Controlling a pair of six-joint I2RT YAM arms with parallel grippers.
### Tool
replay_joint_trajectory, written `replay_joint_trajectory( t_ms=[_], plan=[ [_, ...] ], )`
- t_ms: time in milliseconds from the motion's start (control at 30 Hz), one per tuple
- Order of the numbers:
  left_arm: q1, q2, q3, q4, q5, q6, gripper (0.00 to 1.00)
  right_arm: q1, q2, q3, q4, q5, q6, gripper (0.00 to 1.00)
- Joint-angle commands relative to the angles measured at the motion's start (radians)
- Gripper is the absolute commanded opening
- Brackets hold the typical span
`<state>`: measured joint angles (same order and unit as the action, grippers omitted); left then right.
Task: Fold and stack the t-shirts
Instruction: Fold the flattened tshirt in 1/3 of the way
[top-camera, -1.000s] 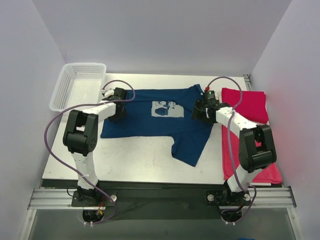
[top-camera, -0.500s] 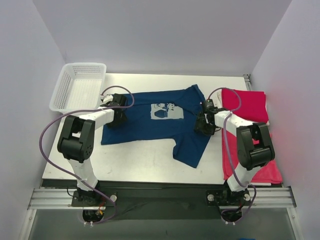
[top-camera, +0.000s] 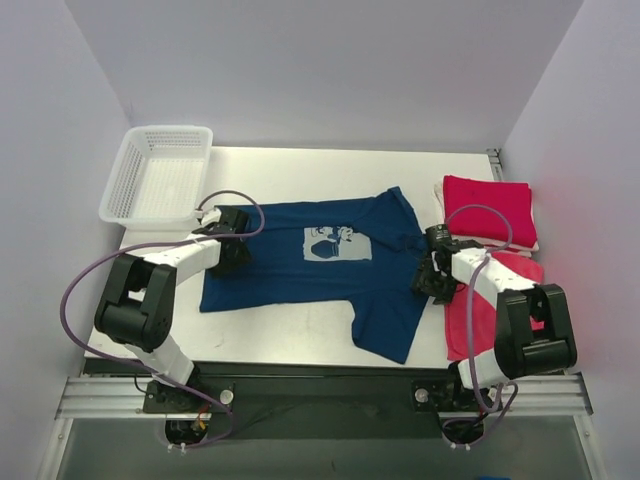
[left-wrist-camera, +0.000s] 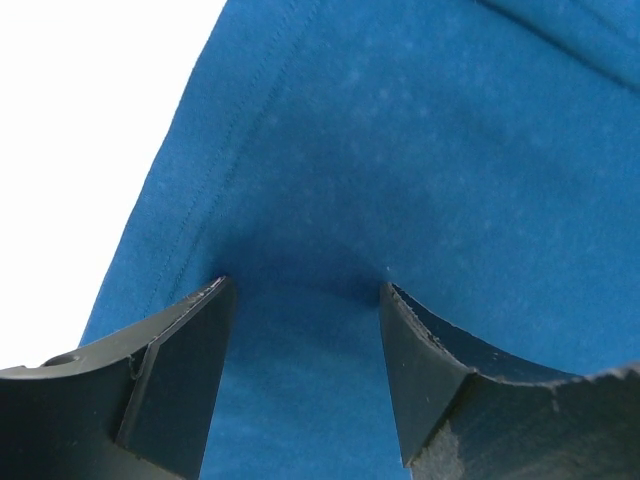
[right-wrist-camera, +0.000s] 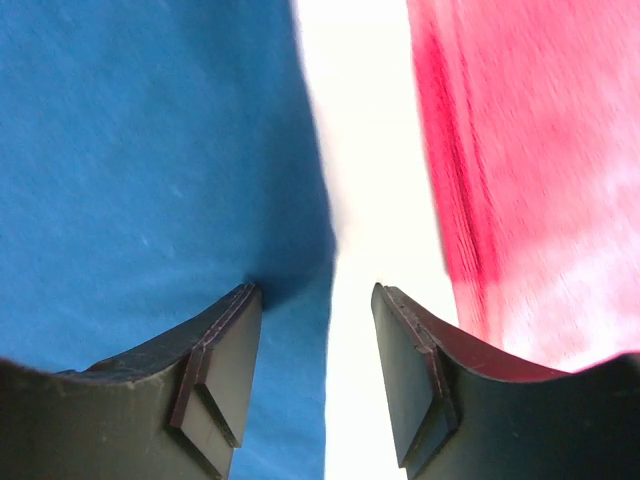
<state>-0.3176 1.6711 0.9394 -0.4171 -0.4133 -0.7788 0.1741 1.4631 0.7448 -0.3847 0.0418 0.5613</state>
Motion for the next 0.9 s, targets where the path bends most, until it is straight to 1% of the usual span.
replay_joint_trajectory(
  t_ms=[0, 67, 133, 200, 300, 433, 500, 533, 567, 600, 633, 667, 700, 733, 767, 800, 833, 867],
  plan=[
    [-0.003, -0.051, -0.024, -0.086, 0.031, -0.020, 0.70, 0.002, -0.082, -0.013, -0.115, 0.027, 0.015, 0.48],
    [-0.006, -0.083, 0.001, -0.086, 0.019, -0.007, 0.70, 0.014, -0.144, -0.009, -0.114, 0.055, 0.011, 0.48],
    [-0.011, -0.097, 0.053, -0.066, 0.025, 0.003, 0.71, 0.022, -0.185, 0.040, -0.111, 0.059, -0.007, 0.49],
    [-0.020, -0.105, 0.106, -0.029, 0.059, 0.027, 0.71, 0.024, -0.196, 0.088, -0.109, 0.066, -0.018, 0.49],
    [-0.050, -0.076, 0.166, 0.040, 0.114, 0.064, 0.72, 0.022, -0.164, 0.188, -0.088, 0.081, -0.046, 0.50],
    [-0.084, 0.022, 0.306, 0.125, 0.238, 0.073, 0.72, -0.004, -0.014, 0.362, -0.063, 0.052, -0.047, 0.49],
    [-0.104, 0.107, 0.366, 0.155, 0.307, 0.076, 0.72, -0.013, 0.047, 0.431, -0.027, 0.046, -0.050, 0.49],
    [-0.112, 0.137, 0.393, 0.175, 0.320, 0.075, 0.72, -0.013, 0.084, 0.471, -0.013, 0.018, -0.075, 0.49],
    [-0.127, 0.201, 0.460, 0.185, 0.338, 0.081, 0.72, -0.016, 0.176, 0.576, -0.005, 0.023, -0.093, 0.49],
    [-0.133, 0.234, 0.493, 0.198, 0.358, 0.087, 0.72, -0.015, 0.225, 0.631, -0.005, 0.029, -0.128, 0.48],
    [-0.139, 0.268, 0.536, 0.201, 0.352, 0.088, 0.72, -0.018, 0.274, 0.686, -0.006, 0.017, -0.150, 0.46],
    [-0.147, 0.327, 0.602, 0.204, 0.349, 0.098, 0.72, -0.022, 0.367, 0.749, -0.006, -0.005, -0.165, 0.45],
    [-0.155, 0.358, 0.640, 0.202, 0.322, 0.102, 0.72, -0.022, 0.408, 0.837, -0.005, -0.005, -0.178, 0.43],
    [-0.159, 0.383, 0.671, 0.180, 0.292, 0.104, 0.72, -0.022, 0.486, 0.887, -0.002, -0.014, -0.202, 0.42],
    [-0.159, 0.433, 0.731, 0.164, 0.271, 0.105, 0.72, -0.021, 0.520, 0.927, 0.000, -0.026, -0.216, 0.40],
    [-0.156, 0.456, 0.758, 0.141, 0.219, 0.105, 0.72, -0.019, 0.555, 0.996, 0.003, -0.028, -0.228, 0.40],
    [-0.155, 0.499, 0.785, 0.080, 0.187, 0.099, 0.73, -0.019, 0.619, 1.030, 0.007, -0.034, -0.257, 0.40],
    [-0.150, 0.518, 0.814, 0.052, 0.165, 0.089, 0.72, -0.019, 0.652, 1.060, 0.006, -0.034, -0.268, 0.39]
  ],
)
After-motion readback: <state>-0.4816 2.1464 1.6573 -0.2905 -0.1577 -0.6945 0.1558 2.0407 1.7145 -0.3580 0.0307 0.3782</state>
